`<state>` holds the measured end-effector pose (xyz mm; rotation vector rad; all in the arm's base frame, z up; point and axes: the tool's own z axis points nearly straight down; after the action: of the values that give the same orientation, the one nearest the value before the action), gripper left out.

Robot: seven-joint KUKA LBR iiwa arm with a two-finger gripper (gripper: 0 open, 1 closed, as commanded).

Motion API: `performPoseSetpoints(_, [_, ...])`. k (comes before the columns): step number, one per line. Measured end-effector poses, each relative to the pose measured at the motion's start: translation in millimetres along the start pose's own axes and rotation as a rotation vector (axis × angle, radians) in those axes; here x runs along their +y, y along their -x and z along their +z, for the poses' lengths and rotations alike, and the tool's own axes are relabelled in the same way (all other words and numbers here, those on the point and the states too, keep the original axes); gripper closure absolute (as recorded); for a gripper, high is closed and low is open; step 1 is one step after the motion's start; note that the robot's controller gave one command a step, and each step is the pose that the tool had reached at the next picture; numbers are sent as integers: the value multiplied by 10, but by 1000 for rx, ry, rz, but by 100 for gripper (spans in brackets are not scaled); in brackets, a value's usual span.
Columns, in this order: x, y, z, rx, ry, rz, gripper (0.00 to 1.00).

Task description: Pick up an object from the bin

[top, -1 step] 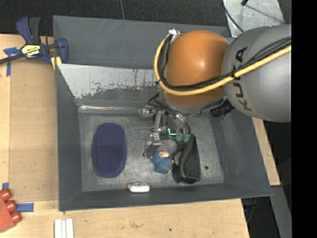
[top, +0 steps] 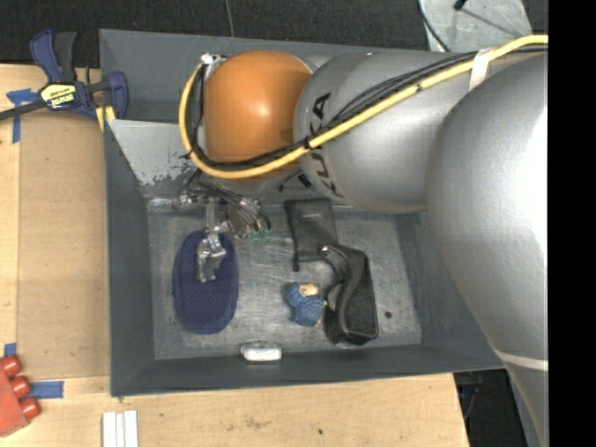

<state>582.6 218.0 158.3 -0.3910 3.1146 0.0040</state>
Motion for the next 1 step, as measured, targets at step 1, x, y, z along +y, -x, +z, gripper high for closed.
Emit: performPoseSetpoints(1, [-406,240,323,-1,-3,-492,0])
